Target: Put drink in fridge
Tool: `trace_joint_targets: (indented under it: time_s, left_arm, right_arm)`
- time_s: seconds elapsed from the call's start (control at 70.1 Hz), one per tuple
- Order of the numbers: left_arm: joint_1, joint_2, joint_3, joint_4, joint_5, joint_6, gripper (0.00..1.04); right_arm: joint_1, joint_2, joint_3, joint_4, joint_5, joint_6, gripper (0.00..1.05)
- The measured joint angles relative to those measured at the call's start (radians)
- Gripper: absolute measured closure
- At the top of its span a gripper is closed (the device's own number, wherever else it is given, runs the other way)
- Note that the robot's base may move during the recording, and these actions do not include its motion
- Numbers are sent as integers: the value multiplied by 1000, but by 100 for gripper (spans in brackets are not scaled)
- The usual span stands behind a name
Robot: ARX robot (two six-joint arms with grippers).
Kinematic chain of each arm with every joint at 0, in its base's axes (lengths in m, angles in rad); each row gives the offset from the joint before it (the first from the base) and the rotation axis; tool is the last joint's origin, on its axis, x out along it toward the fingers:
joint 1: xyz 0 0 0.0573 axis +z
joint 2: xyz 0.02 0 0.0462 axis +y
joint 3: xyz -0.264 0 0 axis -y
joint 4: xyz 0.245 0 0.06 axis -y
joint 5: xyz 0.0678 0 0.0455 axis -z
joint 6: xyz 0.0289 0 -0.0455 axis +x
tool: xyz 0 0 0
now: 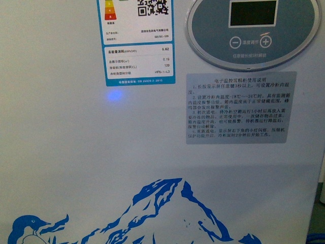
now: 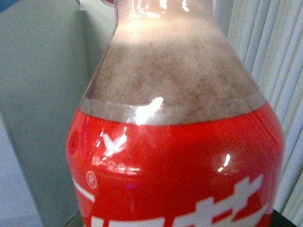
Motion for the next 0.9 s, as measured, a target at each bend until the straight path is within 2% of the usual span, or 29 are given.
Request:
trace_joint_targets:
  time_s: [0.899]
  left_arm:
    - [0, 0, 0, 0, 0, 0, 8]
  right_arm:
    - [0, 0, -2, -1, 0, 3, 67]
